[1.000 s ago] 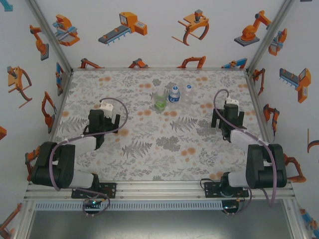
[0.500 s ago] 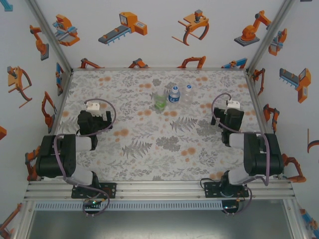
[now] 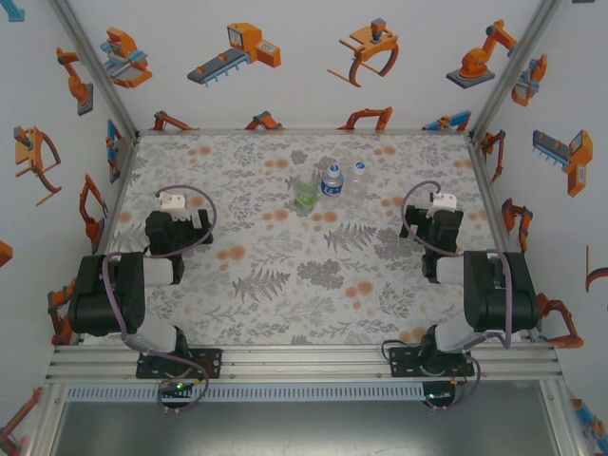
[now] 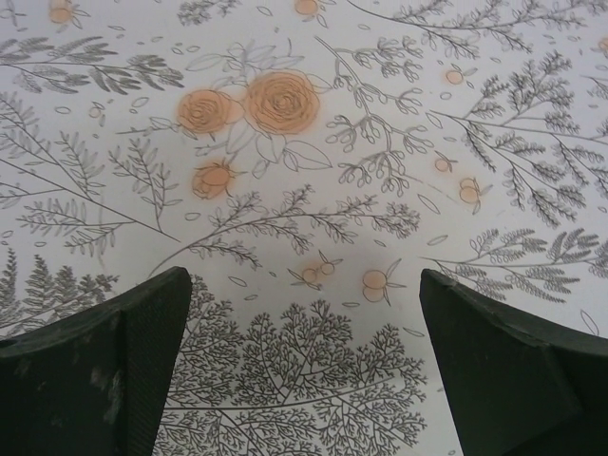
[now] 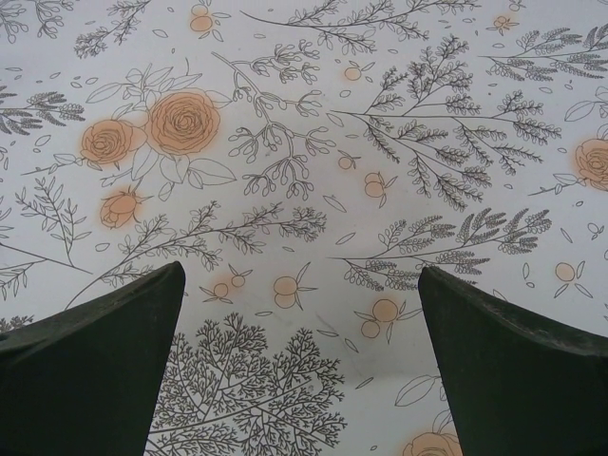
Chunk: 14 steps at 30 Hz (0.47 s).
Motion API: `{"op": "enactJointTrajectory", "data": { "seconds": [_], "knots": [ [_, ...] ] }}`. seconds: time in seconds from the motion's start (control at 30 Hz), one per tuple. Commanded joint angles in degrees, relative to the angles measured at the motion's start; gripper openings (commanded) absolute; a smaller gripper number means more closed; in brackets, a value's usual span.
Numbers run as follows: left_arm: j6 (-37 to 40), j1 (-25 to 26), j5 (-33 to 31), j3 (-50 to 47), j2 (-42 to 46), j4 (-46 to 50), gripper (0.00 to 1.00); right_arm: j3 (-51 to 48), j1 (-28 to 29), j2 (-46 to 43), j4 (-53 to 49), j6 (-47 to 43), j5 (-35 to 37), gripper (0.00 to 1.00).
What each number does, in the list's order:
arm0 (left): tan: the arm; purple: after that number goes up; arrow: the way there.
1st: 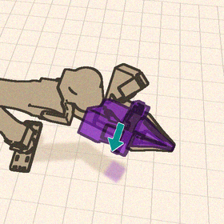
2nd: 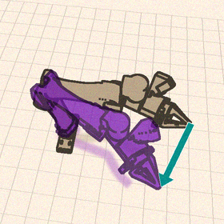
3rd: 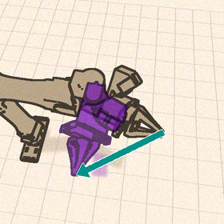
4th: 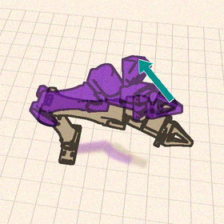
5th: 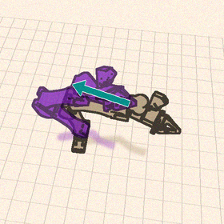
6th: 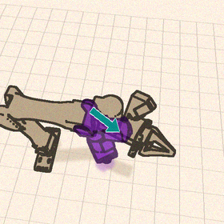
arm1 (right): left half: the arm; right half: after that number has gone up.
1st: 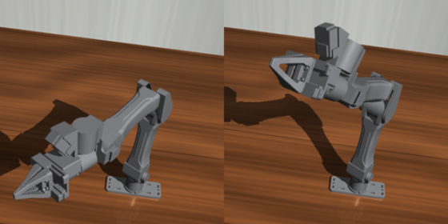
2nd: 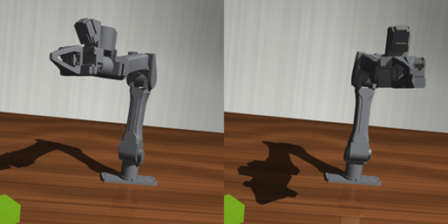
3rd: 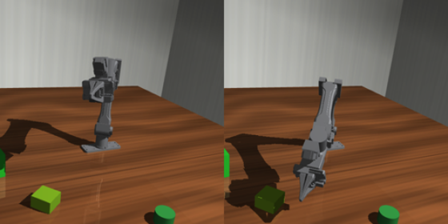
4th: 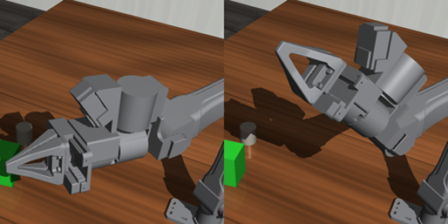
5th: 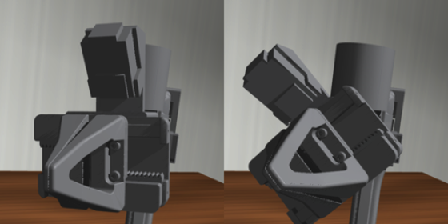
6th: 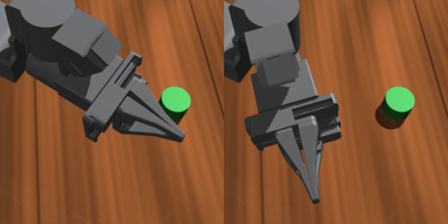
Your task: Screw on the bottle caps
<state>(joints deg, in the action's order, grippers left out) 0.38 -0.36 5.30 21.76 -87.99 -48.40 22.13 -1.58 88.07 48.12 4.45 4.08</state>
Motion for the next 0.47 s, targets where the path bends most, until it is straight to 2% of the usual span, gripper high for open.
{"op": "enactJointTrajectory", "data": {
  "seconds": [0.0, 0.17, 0.27, 0.43],
  "knots": [
    [-1.42, 0.36, -2.0, 1.1, -0.09, -0.07, 0.97, -0.44, -0.43, 0.26, 2.45, -0.13, 0.38, 0.99],
    [-1.47, 0.36, -1.97, 1.18, -0.14, 0.12, 0.97, -0.47, -0.44, 0.17, 2.5, -0.16, 0.25, 0.99],
    [-1.47, 0.36, -2.03, 1.23, -0.16, 0.11, 0.97, -0.41, -0.39, 0.34, 2.61, -1.15, -2.52, 0.99],
    [-1.54, 0.36, -2.02, 1.19, -0.17, 0.15, 0.97, -2.52, -0.44, -0.23, 5.2, -0.82, -1.56, 0.99]
  ]
}}
